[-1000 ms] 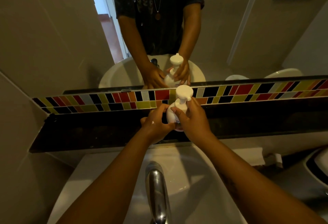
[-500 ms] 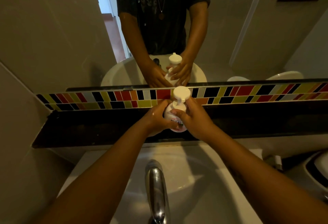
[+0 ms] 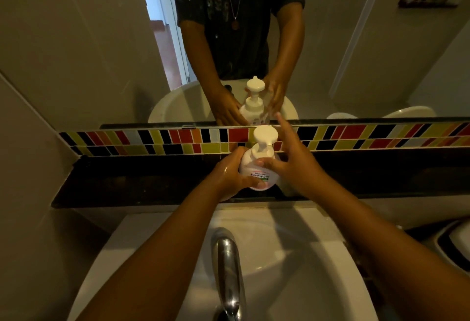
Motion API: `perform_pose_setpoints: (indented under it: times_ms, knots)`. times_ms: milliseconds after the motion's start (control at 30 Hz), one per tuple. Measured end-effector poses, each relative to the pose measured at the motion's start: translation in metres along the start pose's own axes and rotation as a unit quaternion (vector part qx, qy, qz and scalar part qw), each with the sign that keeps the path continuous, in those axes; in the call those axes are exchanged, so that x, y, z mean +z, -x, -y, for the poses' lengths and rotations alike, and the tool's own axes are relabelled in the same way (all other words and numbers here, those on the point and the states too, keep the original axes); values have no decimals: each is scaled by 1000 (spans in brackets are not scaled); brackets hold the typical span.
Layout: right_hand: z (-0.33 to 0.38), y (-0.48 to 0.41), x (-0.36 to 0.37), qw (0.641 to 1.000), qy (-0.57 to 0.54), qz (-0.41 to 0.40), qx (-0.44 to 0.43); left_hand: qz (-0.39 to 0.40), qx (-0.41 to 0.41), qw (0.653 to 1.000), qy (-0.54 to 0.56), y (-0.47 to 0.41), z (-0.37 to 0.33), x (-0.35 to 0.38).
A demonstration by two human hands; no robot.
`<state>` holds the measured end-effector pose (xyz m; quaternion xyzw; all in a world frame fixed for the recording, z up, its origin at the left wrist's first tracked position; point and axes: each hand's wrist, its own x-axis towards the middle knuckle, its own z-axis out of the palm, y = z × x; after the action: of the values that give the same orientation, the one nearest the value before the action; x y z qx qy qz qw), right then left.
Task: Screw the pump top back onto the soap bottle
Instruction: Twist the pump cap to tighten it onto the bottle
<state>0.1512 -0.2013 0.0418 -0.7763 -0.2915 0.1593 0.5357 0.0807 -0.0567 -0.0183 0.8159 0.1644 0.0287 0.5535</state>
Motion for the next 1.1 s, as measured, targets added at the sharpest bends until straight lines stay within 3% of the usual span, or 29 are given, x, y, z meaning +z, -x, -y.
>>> perform_pose_setpoints:
  times_ms: [200,367,633,733,1000,1100]
  knots:
    - [28,-9,-37,970,189,90,-126,-5,-18,1000,-7,1,-3,-2]
    - [36,-17,-36,915,334,149,-169,-13,-24,999,-20,1,-3,-3]
    - [24,-15,-22,893,373,89,-237,-49,-16,998,-44,1,2,4]
    - [19,-12,-18,904,347,70,-241,-63,-10,997,-50,1,5,7]
    - [10,-7,-6,937,304,25,-170,-73,-9,995,-71,-3,8,8]
    - [11,-7,-3,933,320,6,-165,-74,-9,995,-66,-2,8,9]
